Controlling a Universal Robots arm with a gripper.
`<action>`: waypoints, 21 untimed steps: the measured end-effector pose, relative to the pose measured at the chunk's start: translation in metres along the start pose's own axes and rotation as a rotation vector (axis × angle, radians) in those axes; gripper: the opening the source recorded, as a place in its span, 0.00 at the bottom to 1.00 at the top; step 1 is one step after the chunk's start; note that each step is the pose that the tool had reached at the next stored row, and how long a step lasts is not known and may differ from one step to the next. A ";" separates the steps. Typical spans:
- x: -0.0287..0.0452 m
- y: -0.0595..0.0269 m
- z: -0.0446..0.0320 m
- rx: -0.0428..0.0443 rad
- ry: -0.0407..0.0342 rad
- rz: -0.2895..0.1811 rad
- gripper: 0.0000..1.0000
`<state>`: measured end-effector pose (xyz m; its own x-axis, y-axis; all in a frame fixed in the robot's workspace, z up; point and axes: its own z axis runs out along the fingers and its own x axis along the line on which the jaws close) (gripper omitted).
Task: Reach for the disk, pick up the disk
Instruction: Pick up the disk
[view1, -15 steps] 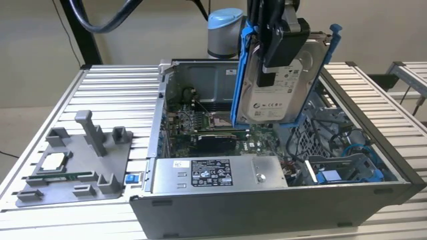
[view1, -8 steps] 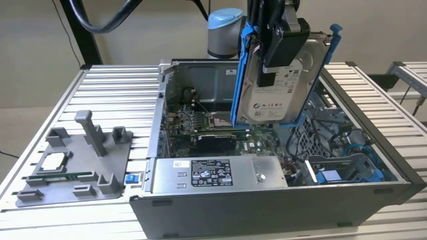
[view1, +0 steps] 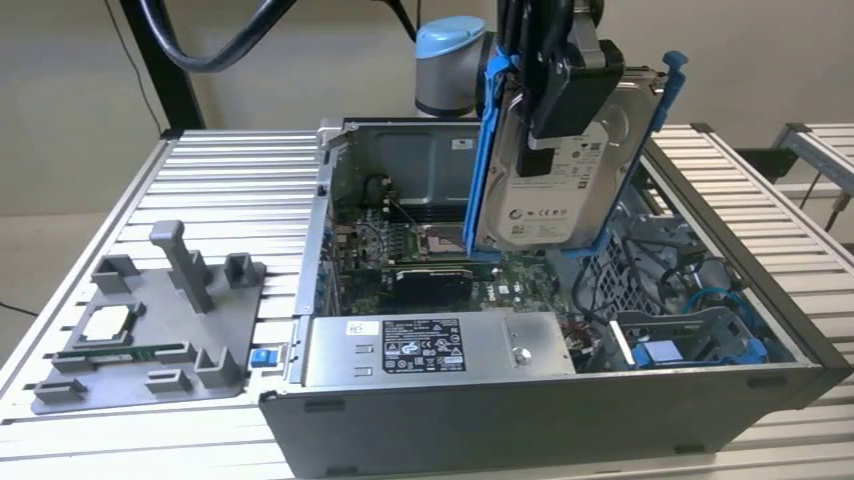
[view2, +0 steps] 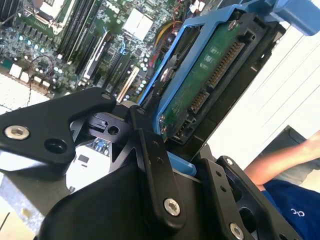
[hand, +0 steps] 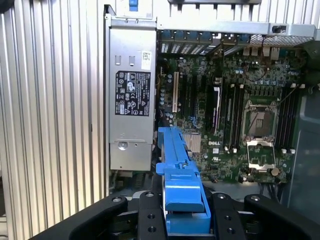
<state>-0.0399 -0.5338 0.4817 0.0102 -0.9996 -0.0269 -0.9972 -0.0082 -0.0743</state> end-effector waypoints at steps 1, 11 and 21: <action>0.0005 -0.0018 0.0004 0.0000 0.0000 0.000 0.00; 0.0079 -0.0250 0.0044 -0.0008 0.0000 0.000 0.00; 0.0140 -0.0475 0.0082 -0.0014 0.0001 0.000 0.00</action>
<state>0.0082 -0.5471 0.4767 0.0102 -0.9996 -0.0268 -0.9973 -0.0082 -0.0729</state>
